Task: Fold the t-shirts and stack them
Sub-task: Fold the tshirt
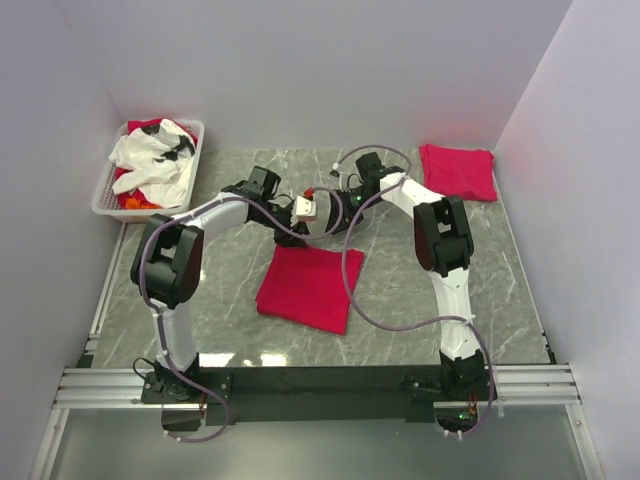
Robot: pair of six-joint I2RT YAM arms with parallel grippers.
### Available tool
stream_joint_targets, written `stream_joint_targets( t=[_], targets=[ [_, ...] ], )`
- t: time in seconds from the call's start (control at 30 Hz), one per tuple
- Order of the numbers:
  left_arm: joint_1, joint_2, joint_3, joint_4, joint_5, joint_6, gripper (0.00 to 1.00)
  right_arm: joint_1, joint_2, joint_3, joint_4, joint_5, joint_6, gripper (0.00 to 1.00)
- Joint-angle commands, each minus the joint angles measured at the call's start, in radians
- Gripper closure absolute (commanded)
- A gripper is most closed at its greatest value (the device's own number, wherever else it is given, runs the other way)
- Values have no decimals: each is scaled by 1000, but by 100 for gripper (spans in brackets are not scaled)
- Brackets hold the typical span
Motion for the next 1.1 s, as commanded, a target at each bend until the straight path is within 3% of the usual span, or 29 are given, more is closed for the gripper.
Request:
stream_joint_targets(
  t=[0.0,0.6,0.7,0.83,0.93,1.07],
  targets=[
    [-31,1,-12,79,-9,88,51,16,35,35,30,-58,15,62],
    [-83,81,43,-90,24,207,56,117,95,-47,20,-120,-19,65],
    [-92,67,26,-91,19,201,64,125,95,-53,23,-124,-19,66],
    [-100,36,13,-105,21,183,83,133,93,-58,29,-144,-12,68],
    [-99,-2,-24,-35,13,134,92,140,86,-84,40,-164,-12,70],
    [-98,-44,-61,21,11,126,99,124,80,-67,14,-163,-23,68]
  ],
)
